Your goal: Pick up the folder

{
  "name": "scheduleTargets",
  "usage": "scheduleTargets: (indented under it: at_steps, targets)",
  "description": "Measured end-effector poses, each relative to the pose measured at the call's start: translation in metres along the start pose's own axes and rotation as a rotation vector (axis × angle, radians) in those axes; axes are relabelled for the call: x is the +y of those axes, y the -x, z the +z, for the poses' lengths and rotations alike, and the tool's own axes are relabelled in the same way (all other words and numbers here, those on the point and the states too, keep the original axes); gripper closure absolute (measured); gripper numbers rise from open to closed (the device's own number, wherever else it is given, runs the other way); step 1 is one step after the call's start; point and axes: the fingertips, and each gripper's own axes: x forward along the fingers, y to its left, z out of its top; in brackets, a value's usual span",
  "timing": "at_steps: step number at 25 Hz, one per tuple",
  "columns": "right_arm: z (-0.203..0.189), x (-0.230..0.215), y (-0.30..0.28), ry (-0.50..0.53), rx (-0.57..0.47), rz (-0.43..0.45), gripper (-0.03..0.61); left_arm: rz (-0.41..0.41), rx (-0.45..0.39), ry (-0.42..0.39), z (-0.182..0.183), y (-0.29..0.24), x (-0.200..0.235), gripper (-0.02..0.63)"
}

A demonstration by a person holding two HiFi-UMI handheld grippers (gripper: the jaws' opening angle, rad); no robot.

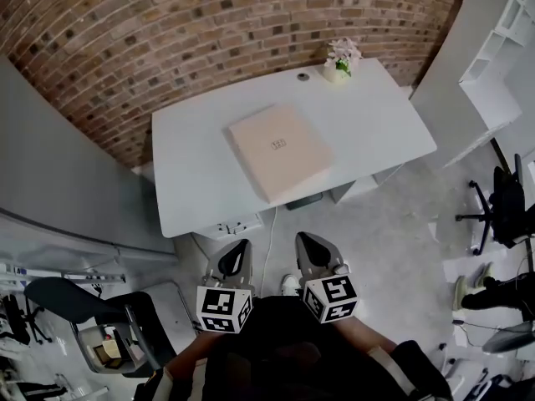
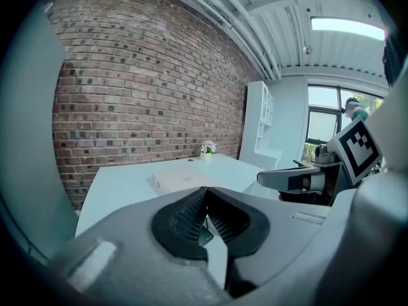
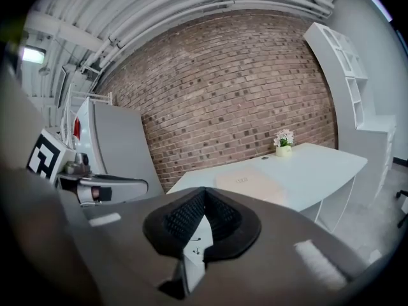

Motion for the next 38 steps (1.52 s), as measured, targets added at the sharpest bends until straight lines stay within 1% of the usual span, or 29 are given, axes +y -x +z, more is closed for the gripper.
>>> scheduleTargets:
  at_steps: [3, 7, 12, 20, 24, 28, 31, 34, 38]
  targets:
    - [-0.003, -0.018, 0.0, -0.002, 0.009, -0.003, 0.577, 0.004, 0.009, 0.001, -0.001, -0.007, -0.007, 0.615]
    - [-0.006, -0.029, 0.0, -0.013, 0.005, -0.014, 0.577, 0.007, 0.023, 0.005, -0.004, -0.015, -0.01, 0.615]
    - [-0.01, -0.038, -0.004, -0.03, 0.02, -0.032, 0.577, -0.035, 0.026, 0.002, -0.003, -0.036, -0.016, 0.615]
    - [0.001, -0.062, -0.011, -0.026, 0.034, -0.106, 0.577, -0.122, 0.033, 0.004, 0.008, -0.073, -0.021, 0.615]
    - [0.003, -0.066, -0.023, -0.04, 0.05, -0.127, 0.577, -0.135, 0.031, -0.002, 0.011, -0.086, -0.012, 0.615]
    - [0.014, -0.067, -0.04, 0.006, 0.047, -0.14, 0.577, -0.157, 0.009, -0.008, 0.019, -0.099, -0.002, 0.615]
    - [0.029, -0.069, -0.052, 0.034, 0.047, -0.165, 0.577, -0.17, -0.007, 0.003, 0.025, -0.109, 0.009, 0.615]
    - [0.034, -0.069, -0.063, 0.062, 0.07, -0.176, 0.577, -0.186, -0.017, 0.02, 0.032, -0.119, 0.018, 0.615]
    - [0.042, -0.072, -0.077, 0.073, 0.085, -0.187, 0.577, -0.205, -0.033, 0.03, 0.042, -0.129, 0.026, 0.615]
